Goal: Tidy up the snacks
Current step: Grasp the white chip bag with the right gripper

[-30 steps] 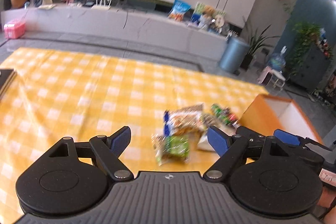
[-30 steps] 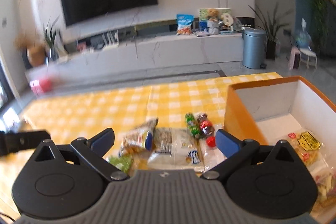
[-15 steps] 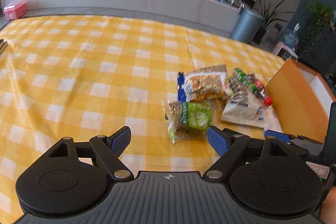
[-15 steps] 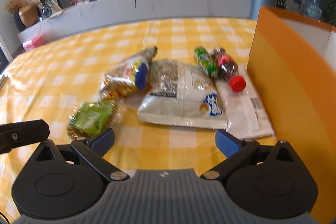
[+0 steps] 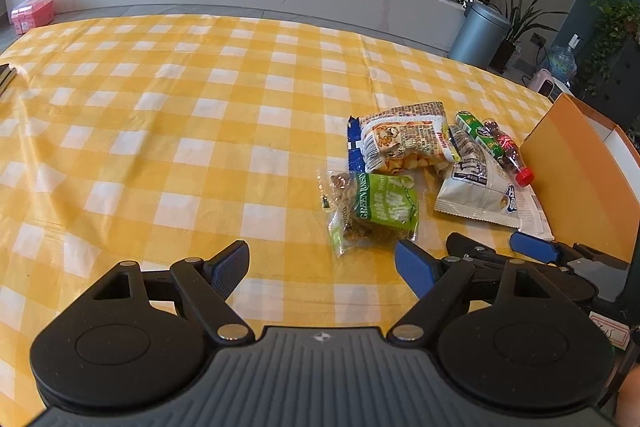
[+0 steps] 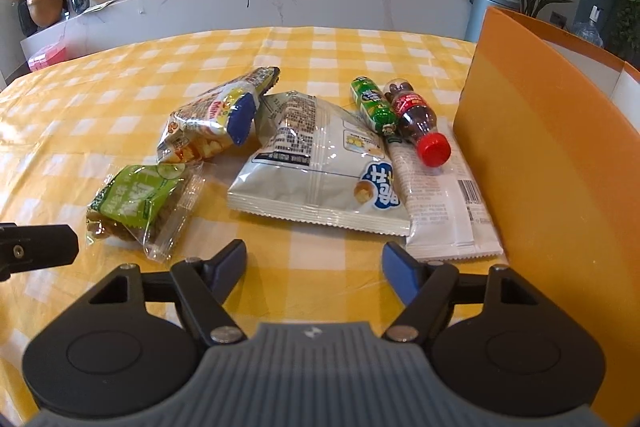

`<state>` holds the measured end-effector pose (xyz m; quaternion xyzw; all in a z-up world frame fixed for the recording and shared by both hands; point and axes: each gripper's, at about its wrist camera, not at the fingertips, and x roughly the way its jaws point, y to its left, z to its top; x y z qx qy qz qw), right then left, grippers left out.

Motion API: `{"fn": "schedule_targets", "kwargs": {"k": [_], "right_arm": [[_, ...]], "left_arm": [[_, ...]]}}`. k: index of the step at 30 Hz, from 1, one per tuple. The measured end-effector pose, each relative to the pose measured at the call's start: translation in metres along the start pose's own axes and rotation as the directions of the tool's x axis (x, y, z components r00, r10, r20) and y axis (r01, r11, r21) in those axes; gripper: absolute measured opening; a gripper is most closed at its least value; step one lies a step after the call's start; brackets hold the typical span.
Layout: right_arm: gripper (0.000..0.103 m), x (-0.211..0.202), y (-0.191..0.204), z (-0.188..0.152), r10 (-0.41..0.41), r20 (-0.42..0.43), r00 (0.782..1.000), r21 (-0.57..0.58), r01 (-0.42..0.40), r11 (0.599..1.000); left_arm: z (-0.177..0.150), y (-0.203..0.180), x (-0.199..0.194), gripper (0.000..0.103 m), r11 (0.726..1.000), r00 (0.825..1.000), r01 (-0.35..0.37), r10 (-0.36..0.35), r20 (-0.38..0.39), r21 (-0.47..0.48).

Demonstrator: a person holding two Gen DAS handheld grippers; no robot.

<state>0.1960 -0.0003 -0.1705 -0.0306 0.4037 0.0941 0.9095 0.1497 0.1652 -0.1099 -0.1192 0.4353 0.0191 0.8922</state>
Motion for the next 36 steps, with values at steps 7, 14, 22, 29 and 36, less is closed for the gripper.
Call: {"fn": "schedule_targets", "kwargs": {"k": [7,14,22,29,36], "right_arm": [[0.076,-0.008,0.016,-0.004,0.028,0.087,0.996,-0.078,-0.021,0.997],[0.093,-0.037,0.004,0.014,0.072,0.239,0.968,-0.027,-0.068,0.997],[0.092,0.017,-0.011,0.056,0.1,0.055,0.993,0.166,-0.108,0.98],[0.064,0.016,0.006,0.05,0.02,0.071,0.997,0.073,-0.025,0.997],[0.03,0.004,-0.004,0.049,0.051,0.064,0.997,0.094,-0.057,0.994]], "left_arm": [[-0.001,0.002,-0.001,0.097,1.0,1.0,0.01,-0.01,-0.006,-0.005],[0.0,0.004,-0.007,0.097,0.998,0.999,0.046,-0.046,0.0,-0.029],[-0.004,-0.004,-0.01,0.097,0.997,0.997,0.08,-0.08,0.003,-0.016],[-0.005,-0.005,-0.004,0.097,0.999,0.999,0.052,-0.052,-0.011,-0.01],[-0.005,-0.005,-0.009,0.097,0.998,0.998,0.059,-0.059,0.001,-0.006]]}}
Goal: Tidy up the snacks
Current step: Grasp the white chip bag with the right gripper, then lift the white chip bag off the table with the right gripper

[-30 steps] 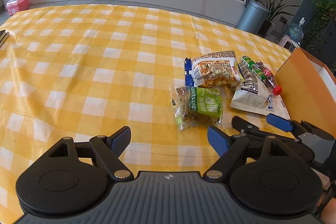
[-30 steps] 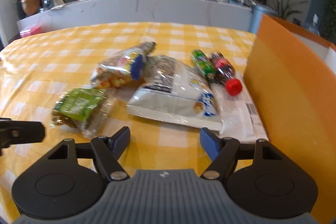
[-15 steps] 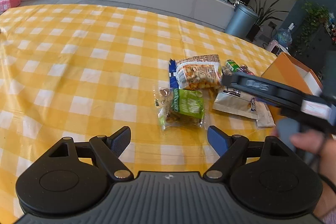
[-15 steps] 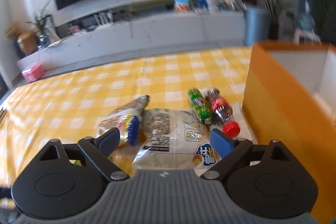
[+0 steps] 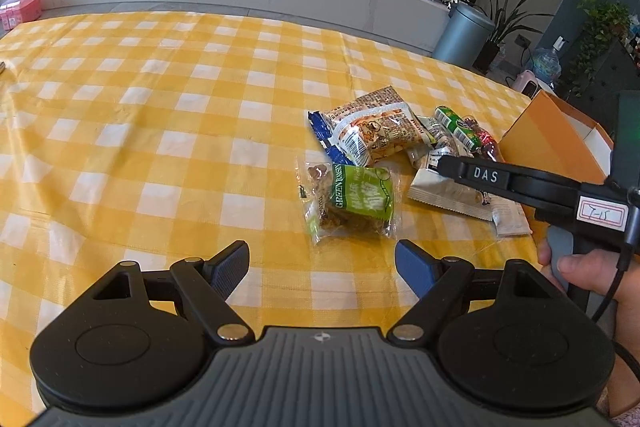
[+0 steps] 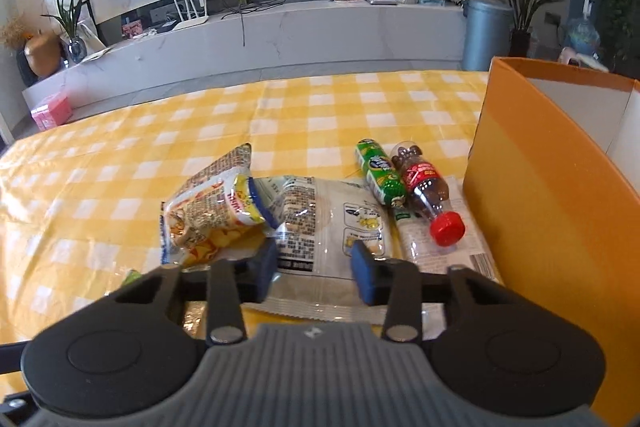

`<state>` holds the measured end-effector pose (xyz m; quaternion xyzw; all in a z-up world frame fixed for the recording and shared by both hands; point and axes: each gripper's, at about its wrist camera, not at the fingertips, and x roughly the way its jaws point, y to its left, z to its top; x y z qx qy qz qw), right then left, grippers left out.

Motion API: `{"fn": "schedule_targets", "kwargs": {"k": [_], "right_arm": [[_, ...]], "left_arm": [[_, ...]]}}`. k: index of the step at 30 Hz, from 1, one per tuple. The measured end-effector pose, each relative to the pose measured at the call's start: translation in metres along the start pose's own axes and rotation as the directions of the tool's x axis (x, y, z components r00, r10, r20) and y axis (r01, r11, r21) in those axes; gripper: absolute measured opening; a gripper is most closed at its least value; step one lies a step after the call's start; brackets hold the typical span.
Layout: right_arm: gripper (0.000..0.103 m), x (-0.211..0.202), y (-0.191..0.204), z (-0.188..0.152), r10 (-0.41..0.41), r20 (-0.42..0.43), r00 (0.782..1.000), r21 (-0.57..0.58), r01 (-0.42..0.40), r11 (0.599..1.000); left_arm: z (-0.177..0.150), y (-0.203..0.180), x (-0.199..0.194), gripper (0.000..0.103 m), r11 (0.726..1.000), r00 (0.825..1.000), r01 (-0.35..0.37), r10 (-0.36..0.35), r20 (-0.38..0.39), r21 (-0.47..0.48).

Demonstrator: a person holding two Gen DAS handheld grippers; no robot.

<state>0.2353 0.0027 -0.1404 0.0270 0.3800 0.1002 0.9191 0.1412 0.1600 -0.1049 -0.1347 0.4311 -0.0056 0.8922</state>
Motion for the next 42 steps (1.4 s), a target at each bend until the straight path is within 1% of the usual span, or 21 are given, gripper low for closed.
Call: {"fn": "schedule_targets", "kwargs": {"k": [2,3,5,6,7,8,10,13,15,17,18,19,20,24,25,29,32,39,42], "right_arm": [[0.03,0.0,0.001,0.001,-0.005,-0.005,1.0,-0.001,0.005,1.0],[0.031,0.0,0.0,0.002,-0.008,-0.007,1.0,0.014,0.009,1.0],[0.044,0.002,0.0,0.004,0.0,-0.011,1.0,0.057,0.001,0.998],[0.055,0.003,-0.001,0.006,0.013,-0.015,1.0,0.073,-0.012,0.997],[0.062,0.004,-0.001,0.008,0.026,-0.022,0.999,0.076,-0.024,0.997],[0.065,0.006,0.001,0.01,0.028,-0.027,0.999,0.069,-0.026,0.997],[0.074,0.011,0.007,0.013,0.007,-0.032,0.999,0.05,-0.005,0.999],[0.083,0.022,0.013,0.015,-0.025,-0.037,0.999,0.032,0.026,0.999],[0.089,0.029,0.019,0.014,-0.045,-0.036,0.998,-0.001,0.045,0.999],[0.089,0.035,0.027,0.01,-0.081,-0.031,0.996,-0.062,0.079,0.995],[0.086,0.037,0.031,0.007,-0.101,-0.023,0.995,-0.098,0.098,0.99],[0.076,0.038,0.034,0.003,-0.129,-0.012,0.992,-0.13,0.126,0.983],[0.071,0.038,0.036,0.0,-0.162,0.004,0.987,-0.157,0.161,0.974],[0.058,0.031,0.034,-0.007,-0.155,0.017,0.988,-0.222,0.155,0.963],[0.057,0.028,0.035,-0.009,-0.158,0.016,0.987,-0.235,0.158,0.959],[0.055,0.019,0.033,-0.015,-0.16,0.001,0.987,-0.277,0.154,0.949],[0.055,0.008,0.033,-0.02,-0.159,-0.029,0.987,-0.289,0.144,0.947],[0.056,-0.029,0.015,-0.037,-0.125,-0.14,0.982,-0.263,0.085,0.961],[0.058,-0.045,-0.001,-0.042,-0.073,-0.168,0.983,-0.187,0.041,0.982]], "left_arm": [[0.0,0.0,-0.001,0.097,1.0,1.0,0.002,-0.002,0.002,-0.004],[0.0,0.001,-0.002,0.097,1.0,1.0,0.002,-0.002,0.003,-0.005],[0.0,0.001,-0.004,0.097,1.0,1.0,0.005,-0.005,0.009,-0.006],[0.0,0.002,-0.005,0.097,1.0,1.0,0.006,-0.006,0.012,-0.007],[0.0,0.002,-0.006,0.097,1.0,1.0,0.007,-0.007,0.015,-0.011],[0.0,0.003,-0.006,0.097,1.0,1.0,0.004,-0.004,0.016,-0.018],[0.0,0.003,-0.004,0.097,1.0,1.0,-0.011,0.011,0.011,-0.026],[-0.001,0.001,0.0,0.097,1.0,1.0,-0.019,0.019,0.0,-0.008],[-0.003,0.0,0.002,0.097,1.0,1.0,-0.022,0.022,-0.003,0.002],[-0.003,0.0,0.004,0.097,1.0,1.0,-0.026,0.026,-0.007,0.009],[-0.003,-0.001,0.004,0.097,1.0,1.0,-0.028,0.028,-0.008,0.012],[-0.003,-0.001,0.005,0.097,0.999,1.0,-0.03,0.03,-0.01,0.014],[-0.004,-0.001,0.005,0.097,0.999,0.999,-0.031,0.031,-0.011,0.014],[-0.004,0.0,0.005,0.097,1.0,0.999,-0.029,0.029,-0.016,0.007],[-0.003,0.0,0.004,0.097,1.0,1.0,-0.027,0.027,-0.015,0.005],[-0.002,-0.001,0.001,0.097,1.0,1.0,-0.02,0.02,-0.008,0.003],[-0.001,-0.001,-0.001,0.097,1.0,1.0,-0.015,0.015,-0.004,0.003],[0.0,0.0,-0.005,0.097,1.0,1.0,-0.013,0.013,0.005,-0.004],[0.001,0.002,-0.006,0.097,1.0,1.0,-0.019,0.019,0.008,-0.01]]}}
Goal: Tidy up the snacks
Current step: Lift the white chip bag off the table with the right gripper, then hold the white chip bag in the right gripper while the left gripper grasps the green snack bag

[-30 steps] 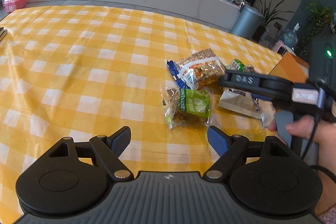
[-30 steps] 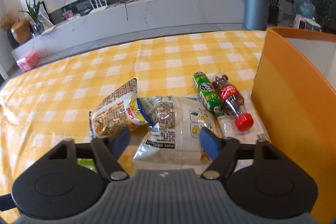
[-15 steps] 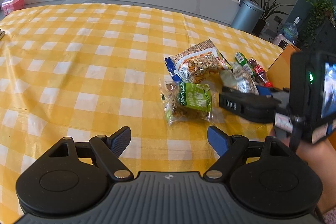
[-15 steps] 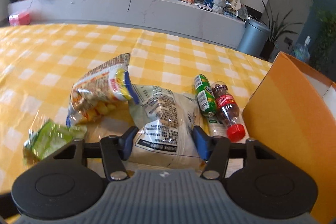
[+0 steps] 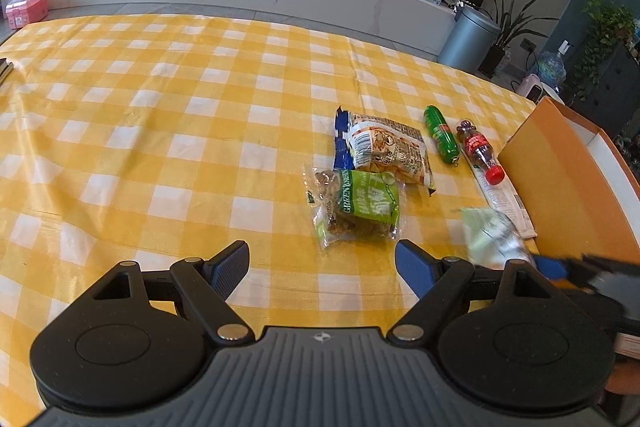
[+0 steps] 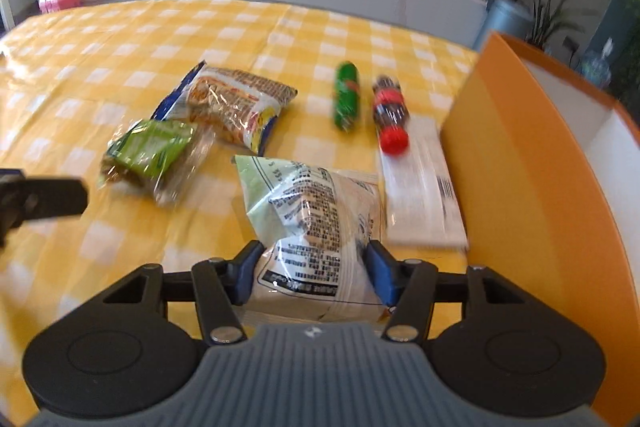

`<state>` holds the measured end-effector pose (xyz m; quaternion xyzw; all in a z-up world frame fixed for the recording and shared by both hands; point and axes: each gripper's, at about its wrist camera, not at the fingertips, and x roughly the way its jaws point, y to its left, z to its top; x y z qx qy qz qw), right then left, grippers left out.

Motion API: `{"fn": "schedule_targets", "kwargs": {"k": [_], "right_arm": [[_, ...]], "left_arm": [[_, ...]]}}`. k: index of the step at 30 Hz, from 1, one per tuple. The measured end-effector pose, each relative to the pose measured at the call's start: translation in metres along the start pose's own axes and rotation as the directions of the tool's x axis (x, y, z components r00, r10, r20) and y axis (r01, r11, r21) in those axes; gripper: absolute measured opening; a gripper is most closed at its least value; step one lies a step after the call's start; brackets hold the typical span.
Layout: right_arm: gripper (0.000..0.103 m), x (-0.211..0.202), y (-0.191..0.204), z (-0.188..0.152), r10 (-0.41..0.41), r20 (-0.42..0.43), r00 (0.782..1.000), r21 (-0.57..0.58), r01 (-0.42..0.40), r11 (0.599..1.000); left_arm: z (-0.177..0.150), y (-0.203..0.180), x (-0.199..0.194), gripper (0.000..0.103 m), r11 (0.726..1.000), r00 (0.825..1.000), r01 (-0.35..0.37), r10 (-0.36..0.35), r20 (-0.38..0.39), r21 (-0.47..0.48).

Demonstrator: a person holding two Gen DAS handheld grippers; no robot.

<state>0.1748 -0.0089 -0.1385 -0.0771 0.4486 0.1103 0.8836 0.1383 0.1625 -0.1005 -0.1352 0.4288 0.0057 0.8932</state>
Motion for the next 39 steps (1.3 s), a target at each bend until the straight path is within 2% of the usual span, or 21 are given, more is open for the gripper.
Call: {"fn": "schedule_targets", "kwargs": {"k": [2,3,4,8,10,14,16,18,20,21,24,25,28,33,35,37,39], "right_arm": [[0.07,-0.009,-0.016,-0.005,0.064,0.012,0.998,0.081,-0.064,0.995],[0.083,-0.013,-0.022,-0.005,0.083,0.027,0.996,0.105,-0.086,0.991],[0.088,-0.016,-0.027,-0.006,0.091,0.046,0.995,0.113,-0.095,0.989],[0.089,-0.015,-0.031,-0.001,0.075,0.109,0.991,0.161,-0.092,0.983],[0.089,-0.007,-0.027,0.0,0.085,0.098,0.991,0.169,-0.101,0.98],[0.089,0.009,-0.003,-0.001,0.036,0.058,0.998,0.041,-0.039,0.998],[0.089,0.018,0.002,-0.004,0.042,0.013,0.999,0.019,-0.042,0.999],[0.087,0.019,0.005,-0.006,0.001,0.013,1.0,-0.005,-0.001,1.0],[0.083,0.019,0.003,-0.006,-0.007,0.015,1.0,0.003,0.007,1.0],[0.076,0.018,0.002,-0.006,-0.016,0.017,1.0,0.011,0.015,1.0],[0.073,0.015,-0.008,-0.008,0.009,0.029,1.0,0.048,-0.01,0.999],[0.067,0.012,-0.011,-0.009,0.027,0.042,0.999,0.067,-0.029,0.997],[0.06,0.005,-0.015,-0.008,0.049,0.07,0.996,0.089,-0.055,0.994],[0.06,0.005,-0.014,-0.007,0.049,0.067,0.997,0.086,-0.054,0.995],[0.063,0.007,-0.014,-0.007,0.048,0.062,0.997,0.081,-0.053,0.995],[0.075,0.013,-0.018,-0.008,0.061,0.051,0.997,0.102,-0.065,0.993],[0.079,0.021,-0.024,-0.006,0.073,0.032,0.997,0.145,-0.077,0.987]], "left_arm": [[0.0,0.001,-0.001,0.097,1.0,1.0,-0.003,0.003,0.003,-0.004],[0.001,0.002,-0.001,0.097,1.0,1.0,-0.004,0.004,0.004,-0.006],[0.001,0.003,-0.001,0.097,1.0,1.0,-0.005,0.005,0.005,-0.009],[0.002,0.005,0.002,0.097,1.0,1.0,-0.009,0.009,-0.002,-0.013],[0.001,0.004,0.003,0.097,1.0,1.0,-0.009,0.009,-0.004,-0.008],[0.0,0.004,0.003,0.097,1.0,1.0,-0.01,0.01,-0.003,-0.012],[0.0,0.004,0.004,0.097,1.0,1.0,-0.012,0.011,-0.014,-0.027],[-0.001,0.002,0.005,0.097,1.0,1.0,-0.009,0.009,-0.021,-0.03],[-0.001,0.001,0.005,0.097,1.0,1.0,0.004,-0.005,-0.027,-0.03],[0.0,0.0,0.004,0.097,0.999,0.999,0.017,-0.018,-0.029,-0.034],[0.002,-0.007,-0.002,0.097,0.998,0.998,0.061,-0.062,-0.02,-0.033],[0.003,-0.01,-0.004,0.097,0.997,0.997,0.07,-0.071,-0.014,-0.026],[0.001,-0.019,-0.011,0.097,0.999,0.999,0.052,-0.052,0.012,0.012],[-0.002,-0.028,-0.008,0.097,0.998,1.0,-0.027,0.027,0.012,0.065],[-0.001,-0.03,-0.008,0.097,0.996,0.999,-0.048,0.047,0.013,0.073],[-0.001,-0.034,-0.008,0.097,0.995,0.999,-0.05,0.049,0.018,0.081],[0.001,-0.039,-0.007,0.097,0.994,0.999,-0.05,0.049,0.02,0.094]]}}
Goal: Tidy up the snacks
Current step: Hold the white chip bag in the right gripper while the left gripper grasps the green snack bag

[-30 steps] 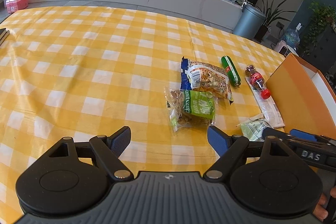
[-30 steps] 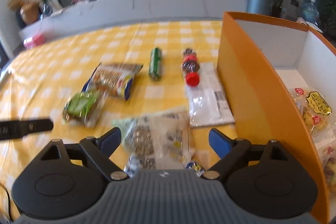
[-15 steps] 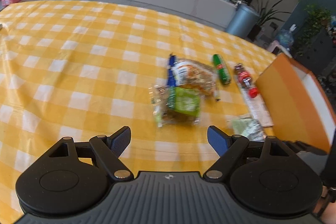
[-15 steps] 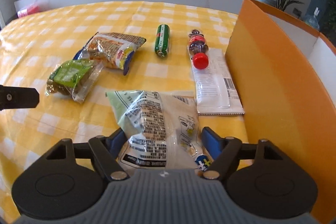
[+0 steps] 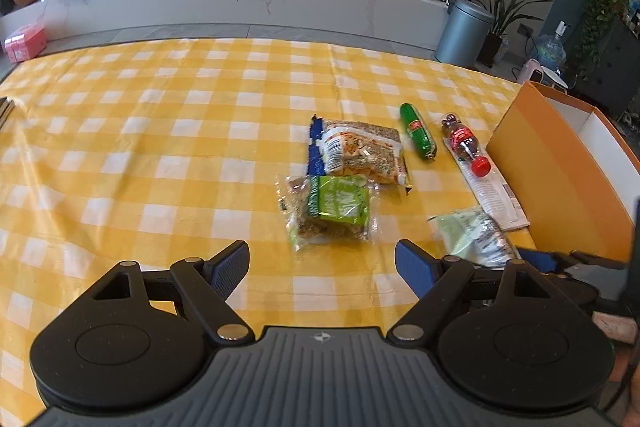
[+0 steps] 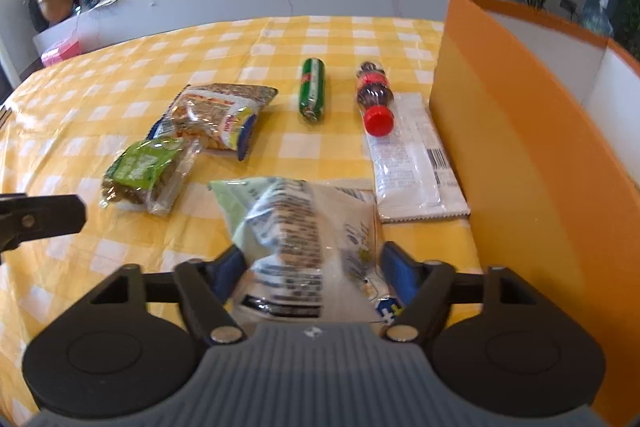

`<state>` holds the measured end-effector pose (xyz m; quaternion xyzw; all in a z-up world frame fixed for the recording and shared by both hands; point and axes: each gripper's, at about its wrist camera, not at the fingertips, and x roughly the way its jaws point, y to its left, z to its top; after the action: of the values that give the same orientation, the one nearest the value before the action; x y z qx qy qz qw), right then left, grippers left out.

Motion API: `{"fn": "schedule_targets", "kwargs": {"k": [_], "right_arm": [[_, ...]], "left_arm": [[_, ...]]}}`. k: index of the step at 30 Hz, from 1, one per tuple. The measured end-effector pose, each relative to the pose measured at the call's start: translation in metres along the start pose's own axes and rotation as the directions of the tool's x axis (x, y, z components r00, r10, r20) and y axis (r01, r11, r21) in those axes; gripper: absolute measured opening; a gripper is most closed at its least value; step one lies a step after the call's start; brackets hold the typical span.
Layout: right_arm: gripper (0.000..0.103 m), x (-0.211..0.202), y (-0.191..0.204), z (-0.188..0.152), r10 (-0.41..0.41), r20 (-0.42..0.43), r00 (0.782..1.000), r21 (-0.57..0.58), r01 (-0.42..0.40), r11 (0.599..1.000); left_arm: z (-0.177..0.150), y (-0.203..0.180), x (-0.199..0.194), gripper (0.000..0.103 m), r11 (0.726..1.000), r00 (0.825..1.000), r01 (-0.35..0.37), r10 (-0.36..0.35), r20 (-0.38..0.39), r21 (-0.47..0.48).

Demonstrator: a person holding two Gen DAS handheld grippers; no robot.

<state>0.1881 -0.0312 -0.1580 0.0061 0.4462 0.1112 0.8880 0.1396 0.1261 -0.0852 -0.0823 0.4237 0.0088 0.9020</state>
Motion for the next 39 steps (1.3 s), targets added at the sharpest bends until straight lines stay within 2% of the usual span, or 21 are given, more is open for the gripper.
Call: {"fn": "schedule_targets", "kwargs": {"k": [1,4,7,10,14,19,24,27,31,35,39], "right_arm": [[0.083,0.002,-0.003,0.001,0.019,0.002,1.0,0.022,-0.019,1.0],[0.085,0.008,0.0,0.004,0.015,0.011,1.0,0.008,-0.015,1.0],[0.079,0.01,0.01,0.002,-0.033,0.018,0.999,-0.063,0.034,0.997],[0.075,0.009,0.007,0.003,-0.033,0.017,0.999,-0.056,0.034,0.998],[0.074,0.008,0.004,0.004,-0.024,0.015,1.0,-0.039,0.025,0.999],[0.074,0.008,0.005,0.004,-0.028,0.015,0.999,-0.045,0.029,0.999],[0.074,0.008,0.007,0.003,-0.034,0.016,0.999,-0.053,0.035,0.998],[0.074,0.008,0.008,0.003,-0.039,0.017,0.999,-0.059,0.04,0.997],[0.074,0.008,0.008,0.003,-0.039,0.017,0.999,-0.061,0.04,0.997],[0.075,0.008,0.008,0.003,-0.04,0.016,0.999,-0.061,0.041,0.997],[0.075,0.008,0.008,0.003,-0.042,0.016,0.999,-0.062,0.043,0.997]], "left_arm": [[0.001,-0.003,0.001,0.097,1.0,1.0,-0.001,0.001,0.002,0.006],[0.008,-0.012,0.01,0.097,1.0,1.0,0.016,-0.016,-0.007,0.021],[0.015,-0.021,0.015,0.097,0.998,0.999,0.052,-0.052,0.001,0.031],[0.023,-0.027,0.022,0.097,0.997,0.997,0.07,-0.071,0.011,0.038],[0.027,-0.031,0.041,0.097,0.996,0.997,0.069,-0.068,-0.028,0.048],[0.023,-0.037,0.058,0.097,0.992,0.995,0.095,-0.094,-0.019,0.084],[0.02,-0.05,0.066,0.1,0.984,0.998,0.048,-0.056,0.038,0.172],[0.021,-0.052,0.069,0.102,0.984,0.998,0.039,-0.047,0.045,0.176],[0.021,-0.054,0.078,0.103,0.983,0.999,-0.027,0.02,0.039,0.184],[0.02,-0.053,0.072,0.103,0.978,0.998,0.025,-0.037,0.059,0.207],[0.021,-0.053,0.079,0.103,0.98,0.999,0.004,-0.014,0.052,0.197]]}}
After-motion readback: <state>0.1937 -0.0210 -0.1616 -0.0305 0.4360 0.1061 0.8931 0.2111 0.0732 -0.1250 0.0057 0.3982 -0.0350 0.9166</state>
